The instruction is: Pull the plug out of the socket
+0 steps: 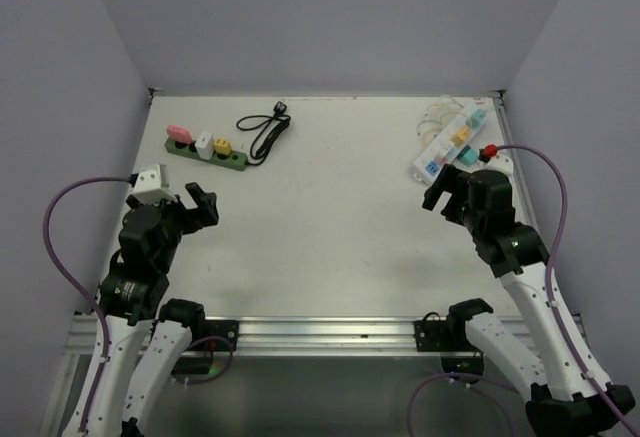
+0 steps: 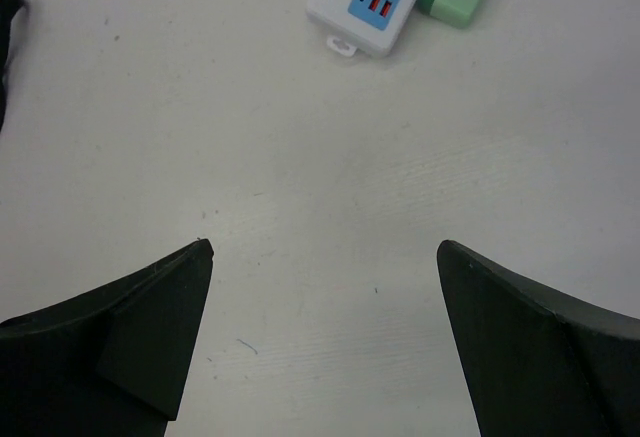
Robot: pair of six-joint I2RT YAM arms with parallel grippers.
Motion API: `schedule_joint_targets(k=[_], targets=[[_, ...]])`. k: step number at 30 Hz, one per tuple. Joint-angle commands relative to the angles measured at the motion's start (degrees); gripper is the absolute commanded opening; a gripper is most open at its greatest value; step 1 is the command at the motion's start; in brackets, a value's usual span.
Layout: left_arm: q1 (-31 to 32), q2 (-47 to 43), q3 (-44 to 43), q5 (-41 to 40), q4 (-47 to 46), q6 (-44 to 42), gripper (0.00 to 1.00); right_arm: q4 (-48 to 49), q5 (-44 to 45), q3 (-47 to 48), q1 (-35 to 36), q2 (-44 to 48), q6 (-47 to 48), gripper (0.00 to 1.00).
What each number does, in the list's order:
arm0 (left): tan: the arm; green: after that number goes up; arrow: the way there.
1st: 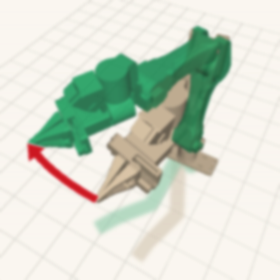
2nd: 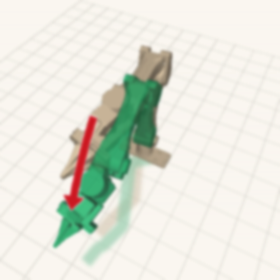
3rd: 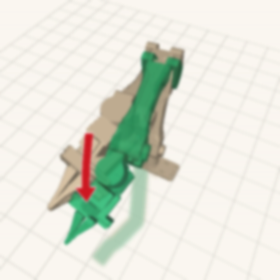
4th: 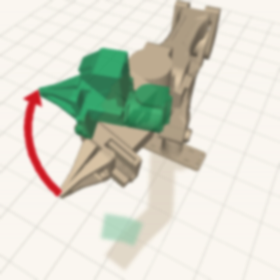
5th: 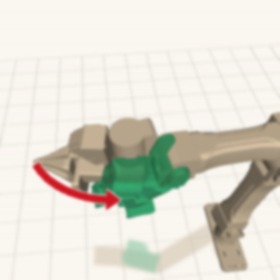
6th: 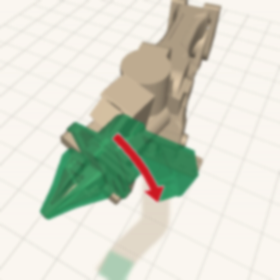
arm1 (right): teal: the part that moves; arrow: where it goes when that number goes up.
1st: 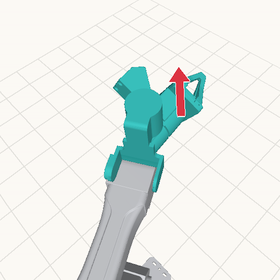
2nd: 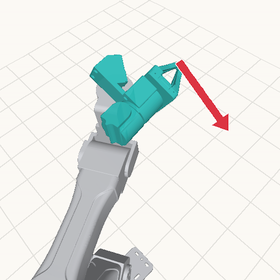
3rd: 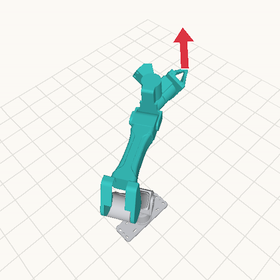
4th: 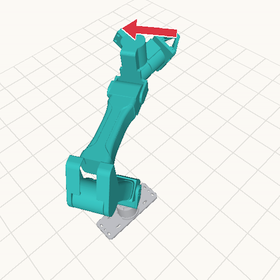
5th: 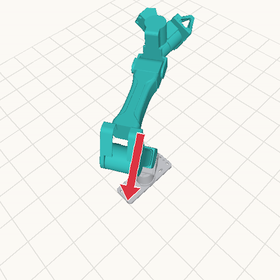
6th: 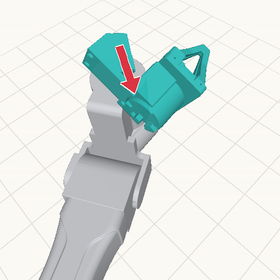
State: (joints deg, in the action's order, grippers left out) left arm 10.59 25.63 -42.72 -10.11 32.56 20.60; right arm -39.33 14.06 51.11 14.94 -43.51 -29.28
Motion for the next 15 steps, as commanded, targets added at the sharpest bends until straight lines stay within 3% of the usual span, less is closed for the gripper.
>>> schedule_joint_targets(k=[1,6,15], targets=[[0.22,0.65,3.34,0.96,-6.53,3.12,1.0,2.94,3.85,-1.8,-0.26,-1.83,-4.11,0.99],[0.22,3.63,8.7,5.44,-12.59,4.19,1.0,7.95,12.11,-4.0,-0.26,-7.81,-8.42,0.99],[-0.92,7.24,7.74,7.29,-12.25,1.37,1.0,18.67,19.24,-2.08,-0.26,-26.88,-19.57,0.99]])
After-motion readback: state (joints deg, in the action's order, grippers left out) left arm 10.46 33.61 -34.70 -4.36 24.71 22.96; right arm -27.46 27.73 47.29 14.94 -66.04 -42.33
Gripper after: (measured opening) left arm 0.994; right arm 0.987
